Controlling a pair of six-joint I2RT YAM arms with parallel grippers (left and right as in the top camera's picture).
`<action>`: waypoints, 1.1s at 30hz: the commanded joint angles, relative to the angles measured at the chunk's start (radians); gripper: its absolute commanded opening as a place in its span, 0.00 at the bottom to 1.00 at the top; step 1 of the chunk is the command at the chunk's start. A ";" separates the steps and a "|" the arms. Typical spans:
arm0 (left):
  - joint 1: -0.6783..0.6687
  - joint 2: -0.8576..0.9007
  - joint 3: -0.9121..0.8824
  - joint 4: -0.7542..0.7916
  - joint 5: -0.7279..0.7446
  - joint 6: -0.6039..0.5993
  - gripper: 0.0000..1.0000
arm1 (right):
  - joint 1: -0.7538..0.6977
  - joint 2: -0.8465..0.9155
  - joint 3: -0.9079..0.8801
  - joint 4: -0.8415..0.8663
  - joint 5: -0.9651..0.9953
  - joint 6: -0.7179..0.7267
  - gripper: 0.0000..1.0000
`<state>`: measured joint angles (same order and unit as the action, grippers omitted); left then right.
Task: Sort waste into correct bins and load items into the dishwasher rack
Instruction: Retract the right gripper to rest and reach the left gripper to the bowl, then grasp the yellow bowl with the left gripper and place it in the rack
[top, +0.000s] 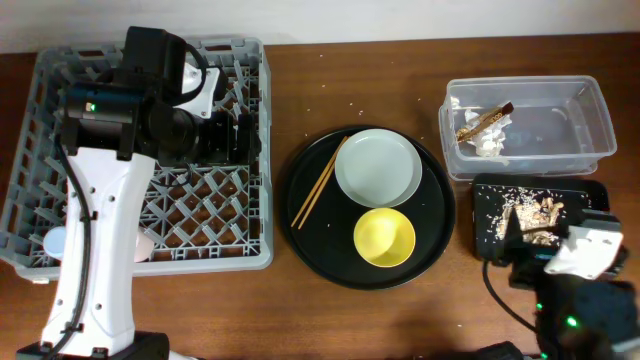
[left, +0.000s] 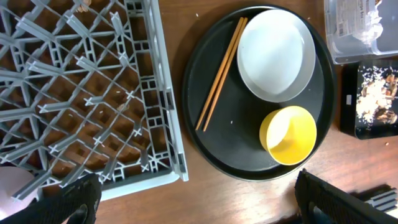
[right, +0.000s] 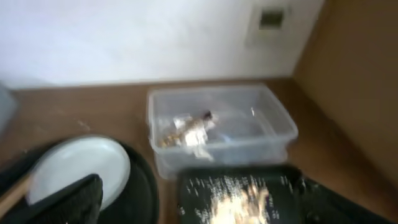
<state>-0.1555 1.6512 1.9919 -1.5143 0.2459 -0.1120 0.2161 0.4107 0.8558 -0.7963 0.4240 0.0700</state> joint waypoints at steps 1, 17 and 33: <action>-0.003 -0.011 0.009 0.002 0.001 0.016 0.99 | -0.126 -0.127 -0.281 0.154 -0.164 -0.010 0.98; -0.003 -0.011 0.009 0.002 0.000 0.016 0.99 | -0.208 -0.404 -0.850 0.737 -0.208 -0.011 0.99; -0.478 0.415 -0.099 0.205 -0.100 -0.059 0.64 | -0.208 -0.404 -0.850 0.737 -0.208 -0.011 0.98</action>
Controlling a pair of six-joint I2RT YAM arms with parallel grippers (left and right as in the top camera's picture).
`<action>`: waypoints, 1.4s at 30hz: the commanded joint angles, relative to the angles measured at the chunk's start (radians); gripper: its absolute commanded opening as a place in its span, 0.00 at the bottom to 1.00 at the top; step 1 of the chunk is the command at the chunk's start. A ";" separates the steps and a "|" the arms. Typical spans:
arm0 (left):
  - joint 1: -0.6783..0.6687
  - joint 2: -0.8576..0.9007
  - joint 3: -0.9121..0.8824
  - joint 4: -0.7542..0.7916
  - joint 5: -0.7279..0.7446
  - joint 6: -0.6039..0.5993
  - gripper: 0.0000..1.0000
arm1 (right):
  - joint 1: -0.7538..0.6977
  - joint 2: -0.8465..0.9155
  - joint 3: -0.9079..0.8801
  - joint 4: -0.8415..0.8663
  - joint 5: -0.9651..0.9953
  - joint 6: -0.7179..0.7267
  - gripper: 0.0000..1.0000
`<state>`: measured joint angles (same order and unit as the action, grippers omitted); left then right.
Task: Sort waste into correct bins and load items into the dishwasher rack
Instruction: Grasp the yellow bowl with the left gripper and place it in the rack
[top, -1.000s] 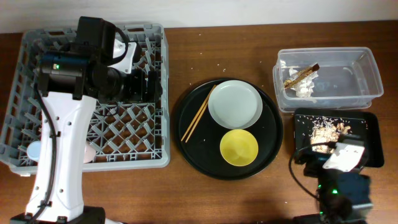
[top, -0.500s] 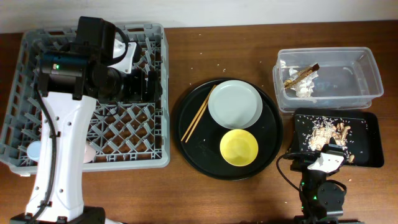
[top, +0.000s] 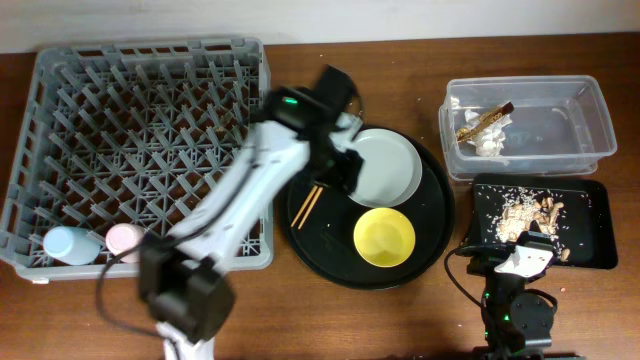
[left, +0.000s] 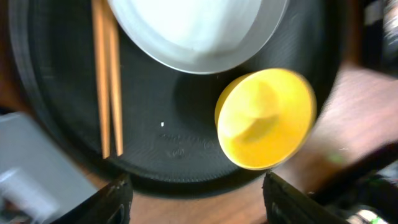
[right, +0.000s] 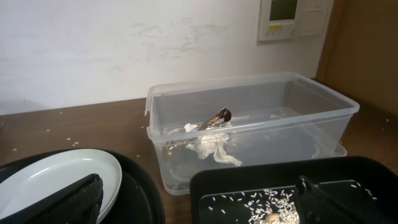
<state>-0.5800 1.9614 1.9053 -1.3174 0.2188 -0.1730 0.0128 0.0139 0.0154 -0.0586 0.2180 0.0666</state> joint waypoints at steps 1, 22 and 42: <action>-0.080 0.178 -0.013 0.006 -0.055 0.003 0.60 | -0.005 -0.008 -0.010 -0.001 -0.002 -0.007 0.98; 0.170 0.200 0.383 -0.371 -0.909 -0.331 0.00 | -0.005 -0.008 -0.010 -0.001 -0.002 -0.007 0.98; 0.518 0.421 0.356 -0.293 -1.369 -0.560 0.00 | -0.005 -0.008 -0.010 -0.001 -0.002 -0.007 0.99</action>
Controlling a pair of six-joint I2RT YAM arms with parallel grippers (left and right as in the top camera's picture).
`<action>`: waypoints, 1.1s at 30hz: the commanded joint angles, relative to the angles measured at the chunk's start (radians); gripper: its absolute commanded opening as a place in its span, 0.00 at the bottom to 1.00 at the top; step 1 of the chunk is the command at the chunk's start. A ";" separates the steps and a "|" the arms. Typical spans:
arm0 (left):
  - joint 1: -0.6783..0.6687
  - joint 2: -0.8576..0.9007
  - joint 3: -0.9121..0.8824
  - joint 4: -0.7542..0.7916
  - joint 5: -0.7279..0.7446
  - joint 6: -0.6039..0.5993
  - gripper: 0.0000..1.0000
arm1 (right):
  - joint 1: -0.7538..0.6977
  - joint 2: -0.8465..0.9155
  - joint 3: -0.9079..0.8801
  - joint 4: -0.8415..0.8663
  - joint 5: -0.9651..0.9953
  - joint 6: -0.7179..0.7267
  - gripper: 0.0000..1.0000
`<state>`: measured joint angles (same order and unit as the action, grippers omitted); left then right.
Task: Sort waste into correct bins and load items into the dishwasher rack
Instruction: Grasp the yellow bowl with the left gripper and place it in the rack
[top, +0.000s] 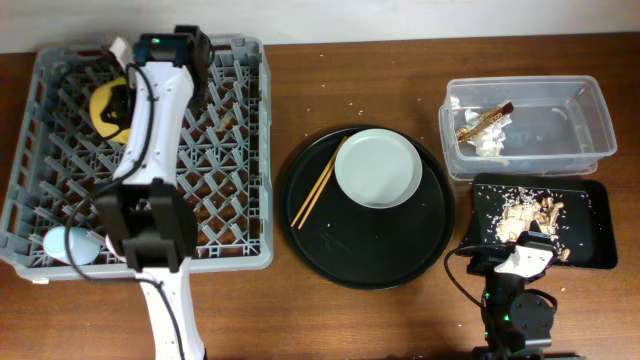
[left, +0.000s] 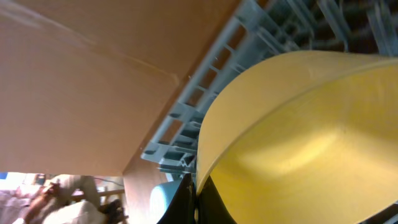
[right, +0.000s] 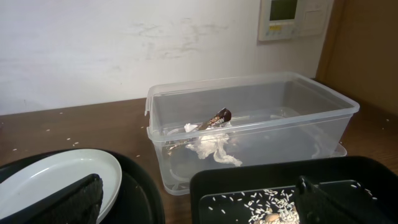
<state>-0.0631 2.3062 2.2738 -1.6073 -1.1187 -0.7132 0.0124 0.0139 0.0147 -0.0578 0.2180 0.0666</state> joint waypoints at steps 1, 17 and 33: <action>0.001 0.096 -0.013 -0.006 -0.031 -0.021 0.00 | -0.005 -0.008 -0.009 -0.002 -0.002 -0.007 0.99; 0.019 0.108 -0.014 -0.036 -0.098 -0.020 0.00 | -0.005 -0.008 -0.009 -0.002 -0.002 -0.007 0.98; -0.122 0.115 -0.015 -0.081 0.213 0.011 0.50 | -0.005 -0.008 -0.009 -0.002 -0.002 -0.007 0.98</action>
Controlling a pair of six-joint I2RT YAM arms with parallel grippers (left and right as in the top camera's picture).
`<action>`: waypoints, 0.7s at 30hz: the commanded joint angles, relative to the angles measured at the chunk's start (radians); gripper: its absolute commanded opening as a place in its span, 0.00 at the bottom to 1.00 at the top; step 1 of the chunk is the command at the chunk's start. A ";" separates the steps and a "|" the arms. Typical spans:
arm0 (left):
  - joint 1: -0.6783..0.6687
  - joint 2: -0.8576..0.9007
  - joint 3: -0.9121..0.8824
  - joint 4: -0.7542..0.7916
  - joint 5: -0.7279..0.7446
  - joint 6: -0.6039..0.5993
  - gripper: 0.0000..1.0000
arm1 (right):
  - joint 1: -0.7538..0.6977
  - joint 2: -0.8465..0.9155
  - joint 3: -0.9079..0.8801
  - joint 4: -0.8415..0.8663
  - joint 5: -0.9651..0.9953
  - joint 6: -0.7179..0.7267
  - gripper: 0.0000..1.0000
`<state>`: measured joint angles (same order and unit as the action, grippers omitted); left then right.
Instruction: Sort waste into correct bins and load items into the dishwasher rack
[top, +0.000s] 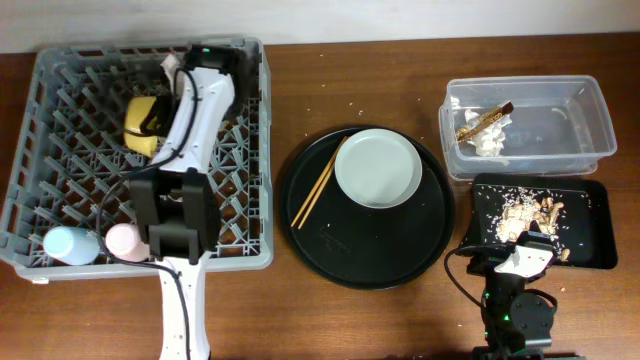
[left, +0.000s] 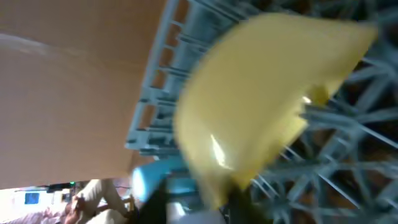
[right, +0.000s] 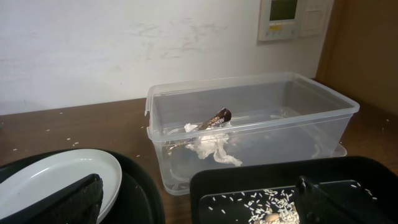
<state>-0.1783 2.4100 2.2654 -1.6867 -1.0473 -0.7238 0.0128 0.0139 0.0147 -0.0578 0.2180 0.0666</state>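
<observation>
The yellow bowl (top: 143, 122) stands on edge among the tines at the far left of the grey dishwasher rack (top: 60, 190). In the blurred left wrist view the bowl (left: 267, 93) fills the frame. My left gripper (top: 165, 112) is at the bowl, its dark fingers apart on either side of the rim (left: 198, 196). A white plate (top: 377, 168) and a pair of chopsticks (top: 320, 182) lie on the round black tray (top: 330, 255). My right gripper (top: 520, 255) rests open at the table's front right, with nothing between its fingers (right: 199, 208).
A blue cup (top: 60, 243) and a pink cup (top: 122, 240) lie at the rack's front left. A clear bin (top: 590, 130) holds a wrapper and tissue. In front of it a black bin (top: 590, 250) holds rice and food scraps.
The yellow bowl, gripped tightly at the rack's far left corner, now stands a little further right among the tines. The left fingers are now apart. The right arm has not moved.
My left gripper was open over the rack while the yellow bowl sat on the black tray. Then it hung open above the bowl. Then the bowl was gone from the tray and held over the rack's far left. Now it stands in the rack.
</observation>
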 joint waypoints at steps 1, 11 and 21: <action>-0.007 -0.004 -0.005 -0.002 0.213 0.039 0.58 | -0.005 -0.008 -0.009 -0.002 -0.002 -0.007 0.99; -0.046 -0.386 0.035 0.224 1.471 0.584 0.99 | -0.005 -0.008 -0.009 -0.002 -0.002 -0.007 0.98; -0.375 -0.196 -0.378 0.510 1.210 0.272 0.63 | -0.005 -0.008 -0.009 -0.002 -0.002 -0.007 0.99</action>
<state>-0.5591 2.1818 1.9274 -1.1965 0.1883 -0.3641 0.0128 0.0139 0.0147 -0.0578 0.2180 0.0666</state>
